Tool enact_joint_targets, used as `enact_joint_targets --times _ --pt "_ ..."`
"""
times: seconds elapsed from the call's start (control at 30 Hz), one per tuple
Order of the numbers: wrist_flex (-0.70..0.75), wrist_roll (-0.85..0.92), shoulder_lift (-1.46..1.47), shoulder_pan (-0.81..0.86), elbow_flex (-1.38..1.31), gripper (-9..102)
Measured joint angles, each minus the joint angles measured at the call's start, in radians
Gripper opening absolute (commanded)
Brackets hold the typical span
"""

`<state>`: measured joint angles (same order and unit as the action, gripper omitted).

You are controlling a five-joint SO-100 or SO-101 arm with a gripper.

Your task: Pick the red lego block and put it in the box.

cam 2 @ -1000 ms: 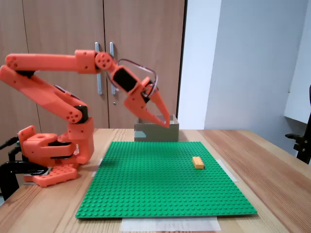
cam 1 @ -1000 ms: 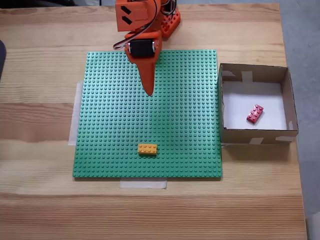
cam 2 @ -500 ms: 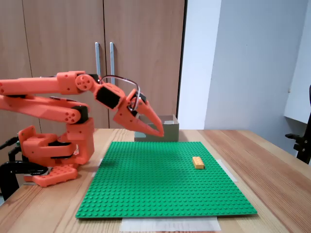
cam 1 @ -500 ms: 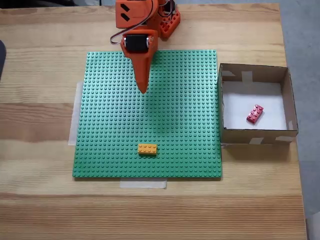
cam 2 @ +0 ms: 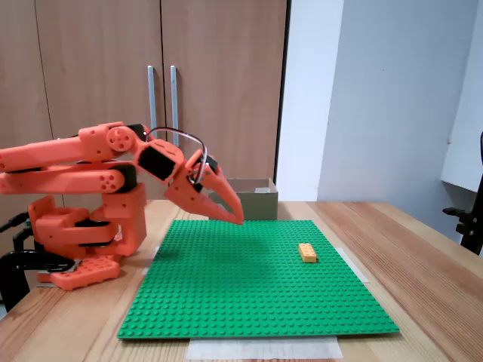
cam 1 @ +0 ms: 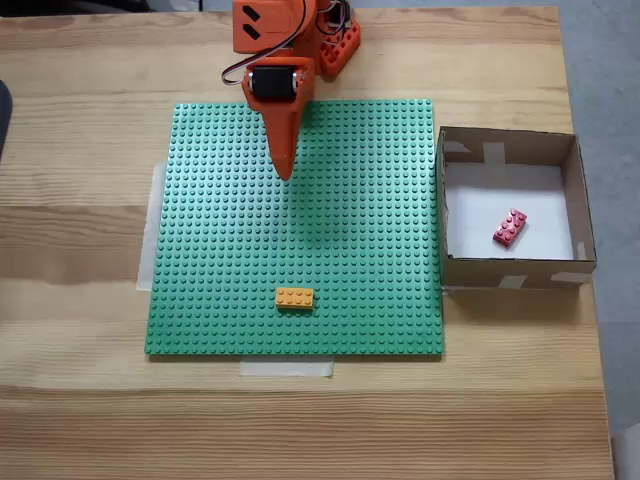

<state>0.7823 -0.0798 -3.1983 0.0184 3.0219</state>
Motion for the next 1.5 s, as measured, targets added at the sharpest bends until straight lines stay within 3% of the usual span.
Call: enact_joint_targets --times 0.63,1.5 --pt "0.005 0.064 -0.057 -0.003 0.146 -1" --pt "0.011 0.094 -0.057 -0.014 0.153 -1"
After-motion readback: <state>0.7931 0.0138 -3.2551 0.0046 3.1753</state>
